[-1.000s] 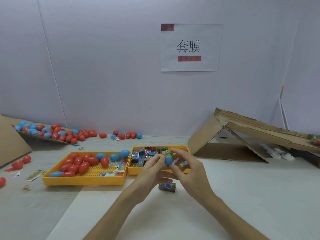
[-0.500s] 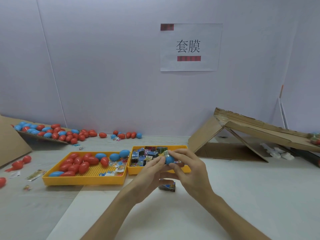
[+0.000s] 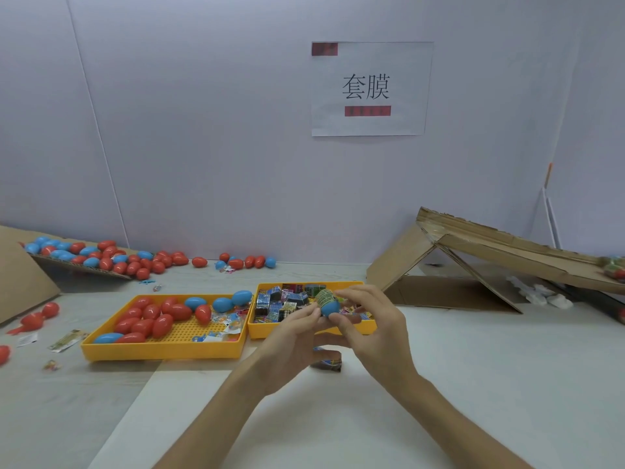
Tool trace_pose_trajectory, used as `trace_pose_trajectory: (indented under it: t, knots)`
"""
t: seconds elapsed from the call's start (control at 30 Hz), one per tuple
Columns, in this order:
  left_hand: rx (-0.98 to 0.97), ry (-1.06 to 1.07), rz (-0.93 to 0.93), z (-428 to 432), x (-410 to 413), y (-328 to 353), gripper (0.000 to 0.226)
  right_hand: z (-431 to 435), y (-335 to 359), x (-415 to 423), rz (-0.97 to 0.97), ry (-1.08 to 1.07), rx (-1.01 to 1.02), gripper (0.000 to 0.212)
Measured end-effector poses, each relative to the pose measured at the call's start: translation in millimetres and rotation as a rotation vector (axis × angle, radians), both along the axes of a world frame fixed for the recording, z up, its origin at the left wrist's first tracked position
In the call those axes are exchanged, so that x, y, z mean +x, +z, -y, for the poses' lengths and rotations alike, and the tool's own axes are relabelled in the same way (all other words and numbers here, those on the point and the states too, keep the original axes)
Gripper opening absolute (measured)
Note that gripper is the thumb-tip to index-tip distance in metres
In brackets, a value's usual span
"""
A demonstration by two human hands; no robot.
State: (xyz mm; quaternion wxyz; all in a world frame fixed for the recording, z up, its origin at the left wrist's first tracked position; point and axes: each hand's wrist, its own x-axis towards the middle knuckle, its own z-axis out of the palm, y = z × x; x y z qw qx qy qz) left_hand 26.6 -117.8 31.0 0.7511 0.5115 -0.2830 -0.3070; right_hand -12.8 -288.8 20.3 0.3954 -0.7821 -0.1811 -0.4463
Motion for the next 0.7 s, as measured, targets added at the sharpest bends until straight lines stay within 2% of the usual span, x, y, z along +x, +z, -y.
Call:
trace_pose_trajectory:
  t: [0.13, 0.33, 0.7]
  knots:
    - [0.029, 0.015, -0.078, 2.4, 0.0, 1.3, 0.049, 1.2, -1.0, -0.1, -0.006, -0.02, -0.03, 0.025]
    - [-0.026, 0.048, -0.046, 3.0, -0.4, 2.5, 0.056, -0.6, -0.8, -1.0, 0.027, -0.026, -0.061, 0.036]
    - [-0.054, -0.002, -0.083, 1.1, 1.7, 0.0, 0.061, -1.9, -3.1, 0.0, 0.127, -0.079, -0.094, 0.025]
